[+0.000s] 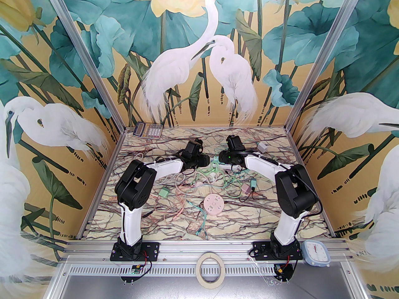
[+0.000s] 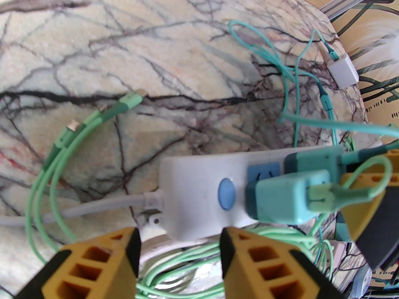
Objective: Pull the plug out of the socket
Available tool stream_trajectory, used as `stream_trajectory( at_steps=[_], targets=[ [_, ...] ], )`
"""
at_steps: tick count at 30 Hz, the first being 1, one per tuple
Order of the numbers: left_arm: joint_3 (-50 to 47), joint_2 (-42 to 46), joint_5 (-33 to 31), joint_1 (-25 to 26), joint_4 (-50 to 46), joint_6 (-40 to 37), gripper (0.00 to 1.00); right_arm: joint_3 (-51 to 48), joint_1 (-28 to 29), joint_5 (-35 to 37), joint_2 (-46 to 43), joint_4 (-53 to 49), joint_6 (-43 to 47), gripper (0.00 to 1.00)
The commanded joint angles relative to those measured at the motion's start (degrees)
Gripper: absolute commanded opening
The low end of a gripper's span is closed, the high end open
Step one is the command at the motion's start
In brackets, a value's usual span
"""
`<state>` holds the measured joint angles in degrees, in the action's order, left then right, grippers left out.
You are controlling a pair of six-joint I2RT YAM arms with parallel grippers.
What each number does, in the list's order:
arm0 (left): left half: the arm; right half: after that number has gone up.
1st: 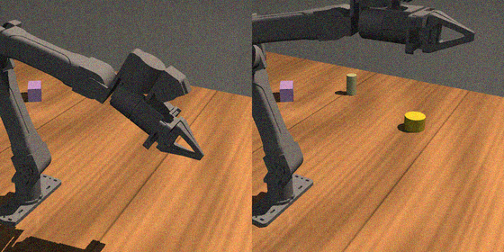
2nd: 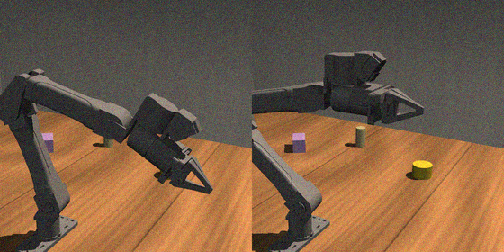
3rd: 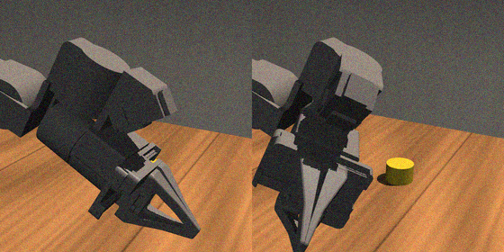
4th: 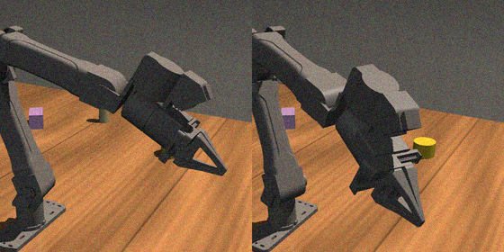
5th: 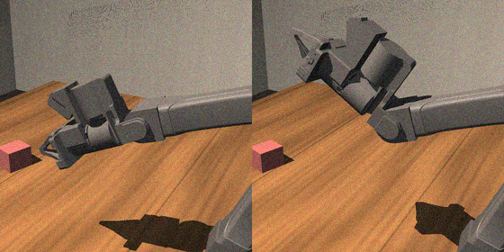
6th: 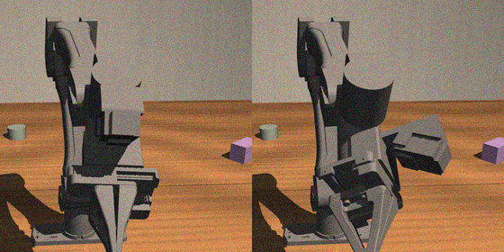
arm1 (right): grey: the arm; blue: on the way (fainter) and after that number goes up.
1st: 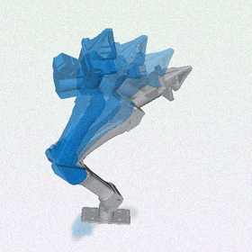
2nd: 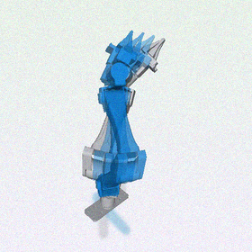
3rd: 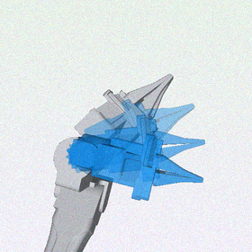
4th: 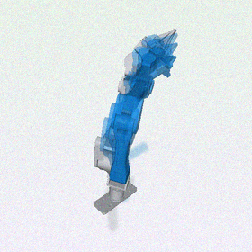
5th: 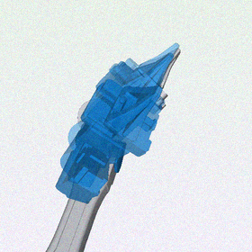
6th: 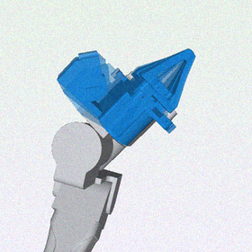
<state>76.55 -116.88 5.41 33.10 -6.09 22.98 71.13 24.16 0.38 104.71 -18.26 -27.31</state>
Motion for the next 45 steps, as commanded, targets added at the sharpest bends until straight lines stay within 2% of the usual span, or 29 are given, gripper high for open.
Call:
stream_trajectory(
  at_steps=[1, 5, 14, 18, 22, 31, 45],
  targets=[
    [1.7, -2.5, 1.8, -0.2, -3.4, 1.1, 0.45, 2.1, 0.3, -1.0, 2.1, -0.7, -1.6, 0.47],
    [2.0, -3.2, 1.4, -0.2, -5.1, 1.9, 0.39, 3.0, 0.4, -1.5, 3.7, -1.0, -2.6, 0.47],
    [1.4, -3.6, 3.6, -0.1, -4.7, 2.9, 0.38, 3.2, 0.6, 0.3, 4.4, -3.6, -3.8, 0.41],
    [1.2, -3.5, 3.7, 0.0, -4.6, 3.2, 0.38, 3.2, 1.1, 1.0, 4.1, -4.9, -4.5, 0.48],
    [1.3, -3.5, 4.0, 0.0, -4.6, 3.2, 0.38, 2.5, 1.5, 0.2, 4.4, -4.9, -5.1, 0.49],
    [2.1, -4.2, 2.8, 0.2, -6.3, 3.4, 0.35, 2.6, 1.8, -0.3, 4.7, -4.6, -5.6, 0.33],
    [5.2, -6.6, -0.5, 0.7, -11.5, 3.7, 0.34, 7.2, 1.9, 3.4, 2.1, -7.5, -3.0, 0.3]
  ],
)
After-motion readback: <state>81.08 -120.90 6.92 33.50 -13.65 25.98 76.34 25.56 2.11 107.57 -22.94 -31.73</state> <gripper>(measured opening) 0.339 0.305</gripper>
